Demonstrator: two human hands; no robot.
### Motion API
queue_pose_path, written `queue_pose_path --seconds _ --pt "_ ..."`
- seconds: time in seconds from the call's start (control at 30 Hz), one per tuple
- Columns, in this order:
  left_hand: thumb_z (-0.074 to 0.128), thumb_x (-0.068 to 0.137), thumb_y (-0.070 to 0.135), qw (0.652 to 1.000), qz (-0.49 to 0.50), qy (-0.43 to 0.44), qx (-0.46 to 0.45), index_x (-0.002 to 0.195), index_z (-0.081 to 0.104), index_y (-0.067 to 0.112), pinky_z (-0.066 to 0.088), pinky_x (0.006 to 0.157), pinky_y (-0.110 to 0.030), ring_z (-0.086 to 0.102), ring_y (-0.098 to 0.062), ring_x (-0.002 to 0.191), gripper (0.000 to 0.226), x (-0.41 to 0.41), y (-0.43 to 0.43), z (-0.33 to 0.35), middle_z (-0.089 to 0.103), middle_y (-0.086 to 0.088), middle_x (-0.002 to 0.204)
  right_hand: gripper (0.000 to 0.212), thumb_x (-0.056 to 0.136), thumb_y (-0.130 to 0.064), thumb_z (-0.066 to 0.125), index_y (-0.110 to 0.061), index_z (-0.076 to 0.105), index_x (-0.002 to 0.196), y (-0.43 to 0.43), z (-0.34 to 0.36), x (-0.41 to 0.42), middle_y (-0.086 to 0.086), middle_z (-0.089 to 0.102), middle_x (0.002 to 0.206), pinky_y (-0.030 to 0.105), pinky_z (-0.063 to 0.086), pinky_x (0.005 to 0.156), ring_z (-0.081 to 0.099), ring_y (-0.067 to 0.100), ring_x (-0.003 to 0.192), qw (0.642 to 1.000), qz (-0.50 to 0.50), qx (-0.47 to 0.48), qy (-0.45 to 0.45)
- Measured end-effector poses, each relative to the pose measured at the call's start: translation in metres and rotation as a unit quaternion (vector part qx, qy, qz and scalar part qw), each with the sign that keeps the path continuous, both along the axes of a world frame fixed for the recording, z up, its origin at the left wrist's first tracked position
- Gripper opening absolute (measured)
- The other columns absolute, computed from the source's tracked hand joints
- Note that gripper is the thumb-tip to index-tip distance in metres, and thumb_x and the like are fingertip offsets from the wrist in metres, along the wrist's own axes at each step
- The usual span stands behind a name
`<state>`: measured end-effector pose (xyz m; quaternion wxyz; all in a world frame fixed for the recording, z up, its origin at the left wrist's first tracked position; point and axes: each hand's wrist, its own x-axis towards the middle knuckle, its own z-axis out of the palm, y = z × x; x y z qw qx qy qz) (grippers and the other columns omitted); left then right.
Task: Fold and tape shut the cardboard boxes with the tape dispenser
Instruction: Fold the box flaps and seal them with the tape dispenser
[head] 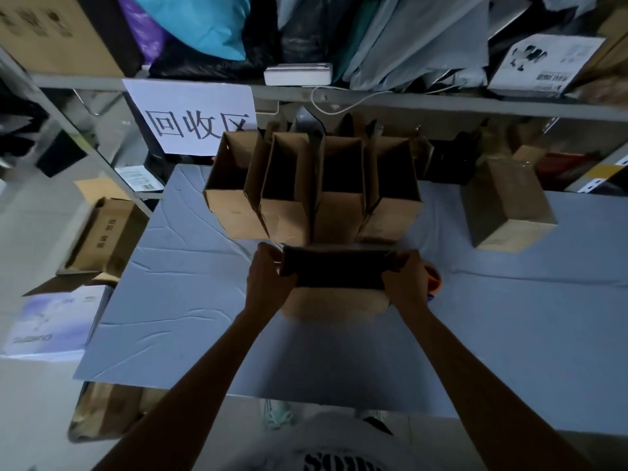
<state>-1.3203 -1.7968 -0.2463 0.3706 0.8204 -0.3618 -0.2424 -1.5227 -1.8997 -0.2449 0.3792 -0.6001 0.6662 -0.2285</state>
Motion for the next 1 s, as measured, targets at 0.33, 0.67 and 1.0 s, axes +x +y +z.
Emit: queue_pose_path --seconds 0.33,0.67,1.0 --pt "0.084 0.067 0.009 0.997 -0.057 0.047 -0.011 0.119 0.045 0.008 0.054 0.085 -0.035 0.057 -0.019 0.108 0.065 0.005 -0.009 0.0 0.056 -0.007 0.12 0.067 0.07 -0.002 0.075 -0.006 0.039 0.127 -0.004 0.005 -0.008 0.003 0.056 0.097 0.038 0.053 0.078 0.059 0.021 0.089 0.989 0.14 -0.046 0.006" --pt "0.081 0.07 0.002 0.991 -0.035 0.128 -0.016 0.111 0.044 0.01 0.051 0.077 -0.012 0.053 -0.016 0.115 0.056 0.005 -0.002 -0.002 0.056 -0.003 0.119 0.053 0.071 0.005 0.072 -0.006 0.045 0.116 -0.005 -0.003 -0.018 -0.008 0.052 0.087 0.013 0.042 0.059 0.055 0.012 0.084 0.989 0.139 -0.036 -0.032" --pt "0.081 0.07 0.004 0.993 -0.088 0.073 -0.039 0.122 0.048 0.008 0.054 0.092 -0.036 0.055 -0.024 0.118 0.061 0.006 -0.001 -0.005 0.054 -0.008 0.128 0.043 0.071 -0.002 0.072 -0.021 0.045 0.099 -0.006 -0.003 -0.021 -0.006 0.057 0.084 0.032 0.053 0.066 0.06 0.016 0.079 0.979 0.186 -0.08 -0.015"
